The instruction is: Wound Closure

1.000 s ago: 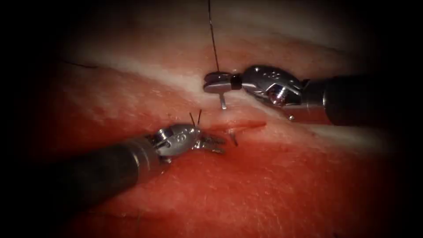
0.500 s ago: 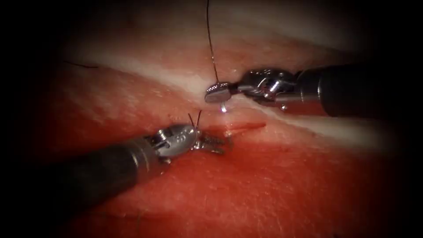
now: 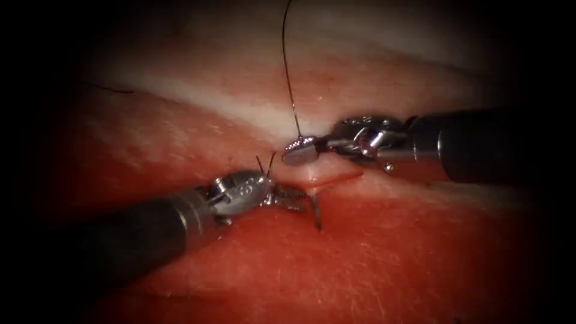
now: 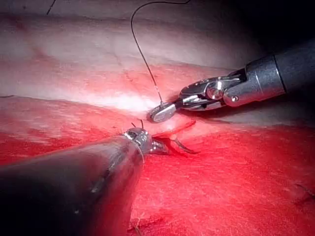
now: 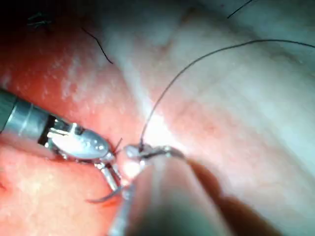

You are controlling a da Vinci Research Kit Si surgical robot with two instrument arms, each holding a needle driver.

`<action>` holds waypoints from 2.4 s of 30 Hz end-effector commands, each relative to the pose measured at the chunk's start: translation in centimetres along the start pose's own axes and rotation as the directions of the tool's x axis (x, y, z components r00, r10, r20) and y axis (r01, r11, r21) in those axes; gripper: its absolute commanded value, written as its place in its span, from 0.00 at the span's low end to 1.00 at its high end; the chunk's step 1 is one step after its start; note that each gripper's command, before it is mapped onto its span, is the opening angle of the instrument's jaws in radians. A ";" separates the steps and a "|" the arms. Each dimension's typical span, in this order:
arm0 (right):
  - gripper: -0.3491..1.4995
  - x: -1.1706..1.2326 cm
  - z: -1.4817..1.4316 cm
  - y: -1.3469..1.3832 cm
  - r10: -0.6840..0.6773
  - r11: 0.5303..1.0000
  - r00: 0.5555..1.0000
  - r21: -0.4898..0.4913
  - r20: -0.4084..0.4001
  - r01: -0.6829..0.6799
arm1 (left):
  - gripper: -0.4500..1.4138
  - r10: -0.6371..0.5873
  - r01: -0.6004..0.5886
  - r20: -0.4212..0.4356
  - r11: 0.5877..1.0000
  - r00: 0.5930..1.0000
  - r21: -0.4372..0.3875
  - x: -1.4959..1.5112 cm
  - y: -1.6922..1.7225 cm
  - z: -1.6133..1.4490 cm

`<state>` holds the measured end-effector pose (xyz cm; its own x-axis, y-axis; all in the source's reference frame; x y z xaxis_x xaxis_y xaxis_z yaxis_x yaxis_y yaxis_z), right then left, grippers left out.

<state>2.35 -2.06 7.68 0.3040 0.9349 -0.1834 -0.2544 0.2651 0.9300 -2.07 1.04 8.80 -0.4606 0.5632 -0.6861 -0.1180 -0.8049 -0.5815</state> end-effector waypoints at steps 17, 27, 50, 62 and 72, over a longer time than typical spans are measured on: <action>0.84 0.46 -0.50 0.62 -0.082 0.996 0.981 0.003 -0.176 0.084 | 0.31 0.264 -0.263 0.008 0.961 0.965 0.087 0.35 0.44 -0.10; 0.83 0.43 -0.48 0.62 -0.085 0.996 0.980 0.003 -0.179 0.087 | 0.41 0.387 -0.384 0.043 0.883 0.921 0.269 0.42 0.35 0.07; 0.79 0.31 -0.41 0.68 -0.098 0.995 0.978 -0.011 -0.184 0.098 | 0.08 0.391 -0.377 0.016 0.875 0.920 0.305 0.33 0.17 0.42; 0.78 0.27 -0.43 0.66 -0.100 0.995 0.977 -0.013 -0.189 0.100 | 0.00 0.188 -0.156 -0.173 0.970 0.967 0.186 0.48 0.33 0.27; 0.71 0.14 -0.56 0.58 -0.094 0.995 0.976 -0.056 -0.196 0.084 | 0.00 -0.313 0.202 -0.360 0.928 0.879 -0.314 0.91 0.58 0.03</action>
<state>1.66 -1.64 7.97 0.1437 0.9330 -0.3300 -0.2821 0.3582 0.8900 -2.52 1.08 7.75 -0.0411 0.8208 -0.5698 0.0877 -0.5651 -0.8204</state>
